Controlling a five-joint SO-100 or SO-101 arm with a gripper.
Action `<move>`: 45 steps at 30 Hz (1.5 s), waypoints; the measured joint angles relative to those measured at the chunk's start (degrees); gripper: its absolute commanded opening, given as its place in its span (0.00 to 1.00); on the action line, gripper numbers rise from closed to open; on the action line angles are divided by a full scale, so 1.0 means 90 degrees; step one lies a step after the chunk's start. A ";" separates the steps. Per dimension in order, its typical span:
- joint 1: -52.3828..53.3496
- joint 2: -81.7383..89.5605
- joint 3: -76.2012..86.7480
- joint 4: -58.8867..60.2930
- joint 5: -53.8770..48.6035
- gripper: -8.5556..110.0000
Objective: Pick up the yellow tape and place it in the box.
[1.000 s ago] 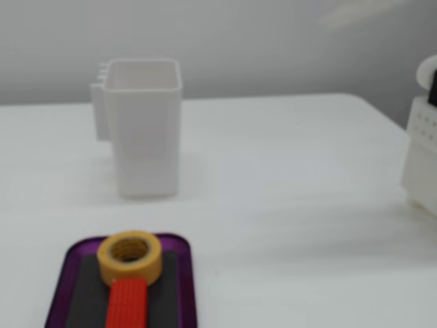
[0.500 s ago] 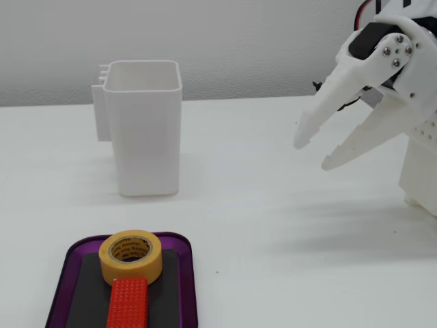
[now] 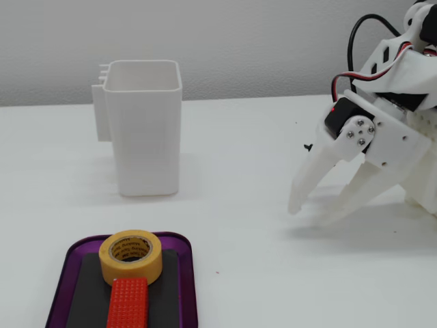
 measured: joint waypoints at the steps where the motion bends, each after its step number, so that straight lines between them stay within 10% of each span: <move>1: 0.0000 0.0000 0.0049 0.0000 0.0000 0.12; 45: 0.0020 0.0000 0.0391 0.0000 0.0000 0.07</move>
